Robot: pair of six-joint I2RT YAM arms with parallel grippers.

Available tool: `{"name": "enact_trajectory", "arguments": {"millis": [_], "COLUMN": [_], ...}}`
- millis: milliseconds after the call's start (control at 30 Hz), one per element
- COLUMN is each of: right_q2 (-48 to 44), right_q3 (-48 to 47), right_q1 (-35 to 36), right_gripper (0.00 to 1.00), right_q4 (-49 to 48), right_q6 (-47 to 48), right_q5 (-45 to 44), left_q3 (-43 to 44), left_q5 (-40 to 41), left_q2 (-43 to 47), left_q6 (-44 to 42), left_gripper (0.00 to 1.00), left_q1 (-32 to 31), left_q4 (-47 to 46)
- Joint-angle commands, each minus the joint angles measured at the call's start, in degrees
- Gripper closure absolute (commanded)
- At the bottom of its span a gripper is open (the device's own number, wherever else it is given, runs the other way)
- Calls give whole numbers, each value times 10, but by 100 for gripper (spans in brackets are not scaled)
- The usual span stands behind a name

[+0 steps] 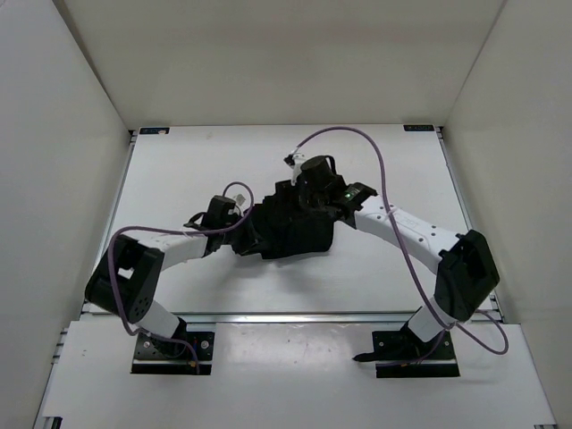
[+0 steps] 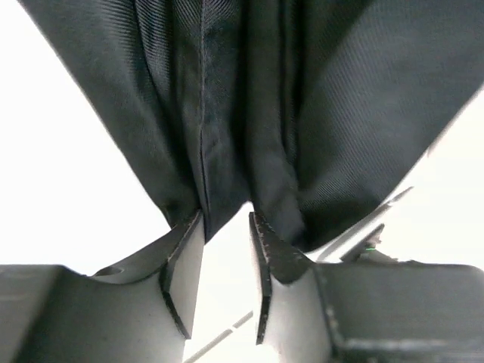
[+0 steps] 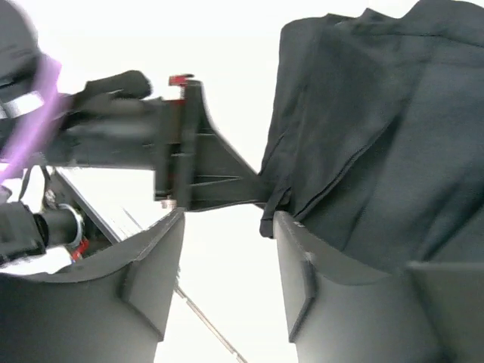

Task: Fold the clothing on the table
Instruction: Fold the skirt

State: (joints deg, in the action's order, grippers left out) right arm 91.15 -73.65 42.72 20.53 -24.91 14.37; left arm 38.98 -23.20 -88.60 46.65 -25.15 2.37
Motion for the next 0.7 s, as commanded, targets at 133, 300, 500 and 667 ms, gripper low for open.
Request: {"name": "enact_trajectory", "arguments": {"millis": [133, 300, 500, 667], "right_q2": [-5, 48, 190, 262], "right_q3": [51, 64, -89, -196], "right_q1": [-38, -49, 10, -4], "right_gripper": [64, 80, 82, 75], "right_q4": [-43, -85, -26, 38], "right_q6": [-52, -83, -28, -11], "right_q5": [-18, 6, 13, 8], "left_q3": [-54, -38, -18, 0], "left_q5": [-20, -20, -45, -67], "left_q2": [175, 247, 277, 280], "left_q6": [83, 88, 81, 83], "left_gripper": [59, 59, 57, 57], "left_q1": [74, 127, 158, 165], "left_q4": [-38, 17, 52, 62]}}
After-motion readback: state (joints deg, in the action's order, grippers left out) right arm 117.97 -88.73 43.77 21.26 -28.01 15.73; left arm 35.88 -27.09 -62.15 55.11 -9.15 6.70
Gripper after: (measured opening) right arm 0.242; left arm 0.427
